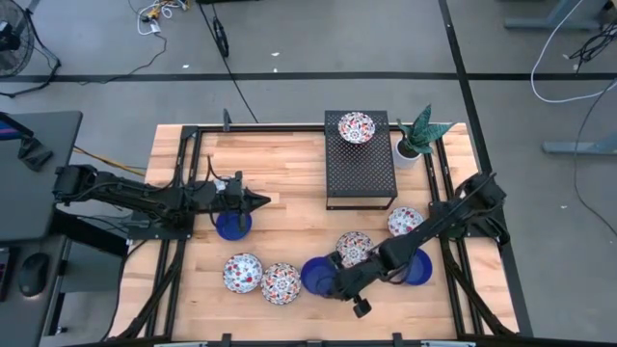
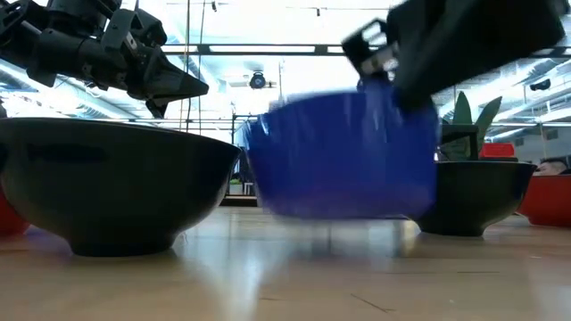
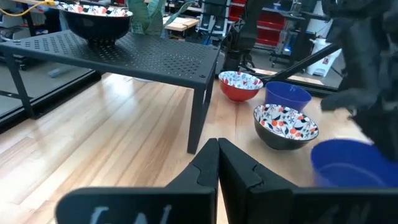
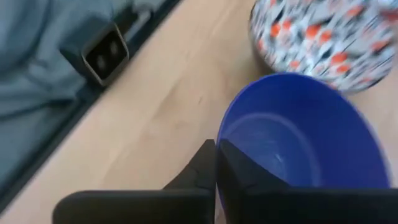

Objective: Pick & Place Mini bowls
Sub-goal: Put the middle blue bowl on the shelf

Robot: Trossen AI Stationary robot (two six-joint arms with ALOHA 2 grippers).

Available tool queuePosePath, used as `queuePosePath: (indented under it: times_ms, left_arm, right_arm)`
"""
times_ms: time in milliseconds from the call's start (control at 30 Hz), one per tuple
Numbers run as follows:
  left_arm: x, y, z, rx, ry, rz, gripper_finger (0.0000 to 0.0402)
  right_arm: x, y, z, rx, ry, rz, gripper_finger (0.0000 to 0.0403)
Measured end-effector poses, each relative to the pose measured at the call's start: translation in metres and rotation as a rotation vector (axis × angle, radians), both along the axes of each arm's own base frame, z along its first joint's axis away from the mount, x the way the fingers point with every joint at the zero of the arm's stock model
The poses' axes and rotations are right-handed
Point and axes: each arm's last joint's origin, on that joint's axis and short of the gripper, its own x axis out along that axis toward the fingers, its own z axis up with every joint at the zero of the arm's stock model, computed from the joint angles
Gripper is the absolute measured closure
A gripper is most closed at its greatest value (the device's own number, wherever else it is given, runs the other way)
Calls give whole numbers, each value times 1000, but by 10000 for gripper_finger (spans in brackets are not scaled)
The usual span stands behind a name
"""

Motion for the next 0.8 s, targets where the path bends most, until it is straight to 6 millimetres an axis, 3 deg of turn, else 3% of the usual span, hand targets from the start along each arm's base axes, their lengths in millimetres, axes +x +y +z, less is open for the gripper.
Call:
queuePosePath:
  times_ms: [467,800]
  left_arm:
    - [0,-1,0,-4,1,-39,392]
    - [0,-1,0,-2,0,-34,392]
  right_arm:
    - [-33,-20,84,184,-88,-108,399]
    - [-83,-60,158,0,9,-429,400]
